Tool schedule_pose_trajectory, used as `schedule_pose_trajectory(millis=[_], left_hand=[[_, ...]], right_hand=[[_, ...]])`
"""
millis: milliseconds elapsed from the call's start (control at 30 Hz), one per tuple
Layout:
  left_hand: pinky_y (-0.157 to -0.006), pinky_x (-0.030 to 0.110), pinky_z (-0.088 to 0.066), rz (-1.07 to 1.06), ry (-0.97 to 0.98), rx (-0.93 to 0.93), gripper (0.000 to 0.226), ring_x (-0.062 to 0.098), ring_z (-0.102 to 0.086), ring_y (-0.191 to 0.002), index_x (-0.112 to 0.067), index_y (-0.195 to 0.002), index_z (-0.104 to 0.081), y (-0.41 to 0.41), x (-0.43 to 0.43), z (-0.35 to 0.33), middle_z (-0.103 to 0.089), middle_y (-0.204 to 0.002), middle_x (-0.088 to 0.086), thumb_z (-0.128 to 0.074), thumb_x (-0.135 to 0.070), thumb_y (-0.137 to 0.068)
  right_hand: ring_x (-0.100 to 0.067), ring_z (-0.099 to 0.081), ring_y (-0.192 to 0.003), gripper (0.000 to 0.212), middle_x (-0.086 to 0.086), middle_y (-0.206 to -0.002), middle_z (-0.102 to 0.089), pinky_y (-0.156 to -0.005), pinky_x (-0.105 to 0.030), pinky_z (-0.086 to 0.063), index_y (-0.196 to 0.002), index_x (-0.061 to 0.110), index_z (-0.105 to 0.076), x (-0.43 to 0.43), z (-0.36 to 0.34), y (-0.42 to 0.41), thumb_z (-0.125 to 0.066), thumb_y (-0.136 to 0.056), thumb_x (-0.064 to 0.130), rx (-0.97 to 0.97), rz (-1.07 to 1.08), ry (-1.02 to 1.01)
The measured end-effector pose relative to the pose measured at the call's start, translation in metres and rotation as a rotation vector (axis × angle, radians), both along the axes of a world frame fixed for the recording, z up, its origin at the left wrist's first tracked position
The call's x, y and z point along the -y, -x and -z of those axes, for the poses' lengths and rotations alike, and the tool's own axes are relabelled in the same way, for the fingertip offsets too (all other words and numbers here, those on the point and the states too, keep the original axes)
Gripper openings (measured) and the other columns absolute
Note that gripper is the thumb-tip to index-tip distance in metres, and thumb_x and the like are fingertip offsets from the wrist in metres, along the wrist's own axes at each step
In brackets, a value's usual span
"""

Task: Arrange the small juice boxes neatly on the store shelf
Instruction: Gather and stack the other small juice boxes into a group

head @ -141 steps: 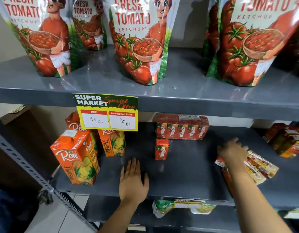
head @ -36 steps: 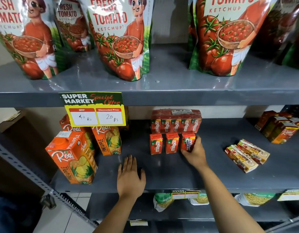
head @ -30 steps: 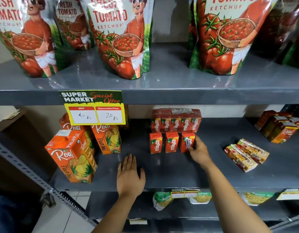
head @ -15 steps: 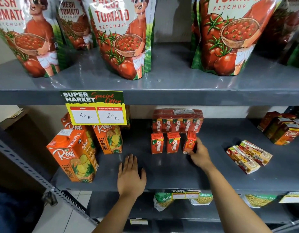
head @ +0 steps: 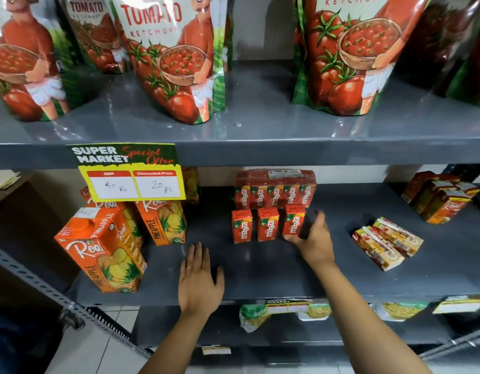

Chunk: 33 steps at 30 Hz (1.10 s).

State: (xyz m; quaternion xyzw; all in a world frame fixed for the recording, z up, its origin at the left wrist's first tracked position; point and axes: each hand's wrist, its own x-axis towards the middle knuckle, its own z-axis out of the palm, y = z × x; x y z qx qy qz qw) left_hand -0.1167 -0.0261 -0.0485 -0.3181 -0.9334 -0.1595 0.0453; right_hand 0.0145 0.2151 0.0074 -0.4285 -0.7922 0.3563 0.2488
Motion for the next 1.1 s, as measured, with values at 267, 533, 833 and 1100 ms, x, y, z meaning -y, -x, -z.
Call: schedule_pose_trajectory(millis=[267,533,833,1100], left_hand=[[-0.115,0.047,-0.023,0.212,-0.244,-0.141,0.056,0.028,-0.017,-0.144,-0.005,-0.134,-0.048,-0.056,-0.046,-0.032,-0.032,-0.153,0.014,-0.051,-0.013,-0.079],[-0.107,0.049,-0.038,0.499,-0.089,0.077,0.060,0.029,-0.037,-0.137,-0.007,-0.136,-0.049,-0.170,-0.208,-0.040,-0.039,-0.150,0.011,-0.053,-0.031,-0.081],[-0.119,0.043,0.002,0.199,0.276,0.113,0.079,0.020,0.005,-0.147,-0.014,-0.151,-0.001,-0.201,-0.273,-0.012,0.003,-0.161,0.005,-0.005,-0.063,-0.089],[-0.119,0.039,0.002,0.178,0.227,0.099,0.077,0.016,0.004,-0.147,-0.016,-0.152,-0.003,-0.204,-0.272,-0.010,0.000,-0.162,0.002,-0.012,-0.062,-0.091]], right_hand=[[-0.039,-0.047,-0.122,0.057,-0.014,-0.137,-0.047,-0.100,-0.046,-0.041,-0.133,0.014,-0.044,-0.080,-0.020,-0.104,-0.058,-0.083,0.038,0.725,0.225,-0.166],[-0.032,-0.063,-0.100,0.041,-0.009,-0.106,-0.067,-0.076,-0.038,-0.051,-0.113,0.021,-0.047,-0.113,-0.035,-0.137,-0.061,-0.080,0.042,0.369,0.031,-0.082],[-0.027,-0.062,-0.097,0.094,-0.006,-0.108,-0.063,-0.076,-0.029,-0.045,-0.150,0.026,-0.014,-0.183,-0.066,-0.246,-0.069,-0.077,0.006,-0.210,0.047,-0.019],[-0.012,-0.046,-0.101,0.075,-0.013,-0.117,-0.046,-0.089,-0.013,-0.032,-0.135,0.010,-0.042,-0.219,-0.005,-0.262,-0.070,-0.068,-0.010,-0.309,0.206,-0.059]])
